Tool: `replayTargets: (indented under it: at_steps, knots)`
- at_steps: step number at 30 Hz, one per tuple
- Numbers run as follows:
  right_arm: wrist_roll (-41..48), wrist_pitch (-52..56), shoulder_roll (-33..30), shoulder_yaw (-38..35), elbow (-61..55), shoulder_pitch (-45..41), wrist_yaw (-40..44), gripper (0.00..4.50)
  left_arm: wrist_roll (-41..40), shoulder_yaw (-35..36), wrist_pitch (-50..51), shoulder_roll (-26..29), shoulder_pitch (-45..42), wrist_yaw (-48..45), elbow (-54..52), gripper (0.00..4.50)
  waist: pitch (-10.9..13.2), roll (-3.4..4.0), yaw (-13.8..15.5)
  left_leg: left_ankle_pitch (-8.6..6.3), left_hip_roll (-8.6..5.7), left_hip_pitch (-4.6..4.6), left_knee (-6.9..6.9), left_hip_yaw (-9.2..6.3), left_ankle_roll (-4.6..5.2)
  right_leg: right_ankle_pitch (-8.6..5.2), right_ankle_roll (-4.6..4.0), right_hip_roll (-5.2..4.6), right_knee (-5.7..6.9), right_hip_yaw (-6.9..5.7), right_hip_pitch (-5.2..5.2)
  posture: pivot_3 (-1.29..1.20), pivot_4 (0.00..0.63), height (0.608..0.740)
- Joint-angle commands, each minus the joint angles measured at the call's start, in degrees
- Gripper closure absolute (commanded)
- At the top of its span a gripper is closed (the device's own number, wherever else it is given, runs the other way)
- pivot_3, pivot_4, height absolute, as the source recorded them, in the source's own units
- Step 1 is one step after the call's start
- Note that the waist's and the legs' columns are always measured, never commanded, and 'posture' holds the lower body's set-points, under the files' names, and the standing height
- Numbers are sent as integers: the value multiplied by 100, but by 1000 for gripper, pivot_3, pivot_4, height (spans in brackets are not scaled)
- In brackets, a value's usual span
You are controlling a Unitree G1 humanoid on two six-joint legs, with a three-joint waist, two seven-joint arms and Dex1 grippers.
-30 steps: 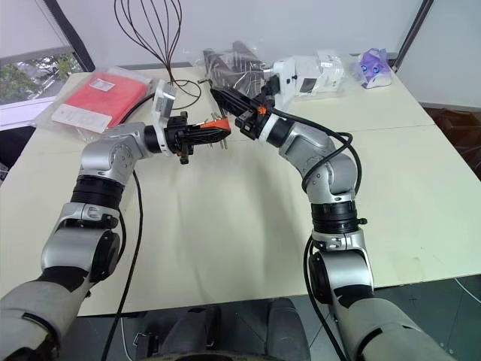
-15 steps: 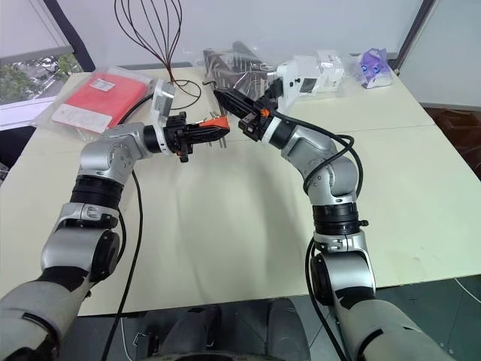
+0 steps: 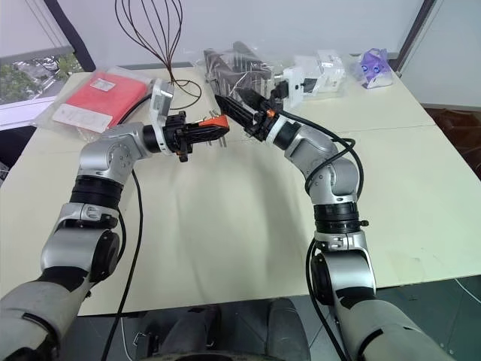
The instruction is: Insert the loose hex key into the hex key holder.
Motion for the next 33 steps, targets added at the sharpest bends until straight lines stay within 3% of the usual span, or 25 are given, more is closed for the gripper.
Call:
replayTargets:
  at_steps: [1, 7, 20, 33]
  knots:
    - [5, -104, -119, -116, -121, -98, -52, 32, -107, 127, -56, 82, 30, -55, -251, 4500, 0, 0, 0, 0, 0, 0, 0, 0, 0, 0, 0, 0, 0, 0, 0, 0, 150, 740]
    - [143, 79, -305, -159, -382, -48, 33, 32, -40, 46, -106, 104, 148, -92, -328, 4500, 0, 0, 0, 0, 0, 0, 0, 0, 0, 0, 0, 0, 0, 0, 0, 0, 150, 740]
    - [570, 1017, -831, 575, -1746, 402, 920, 32, 110, -62, -309, 73, 173, -118, -247, 4500, 0, 0, 9, 0, 0, -1, 1, 0, 0, 0, 0, 1, -1, 0, 0, 0, 150, 740]
    - [295, 773, -861, 612, -1349, 398, 764, 32, 232, -204, -426, 98, 294, -231, -317, 4500, 1, -1, 11, -1, 0, -1, 2, 1, 1, 0, 0, 0, -1, 0, 2, 0, 150, 740]
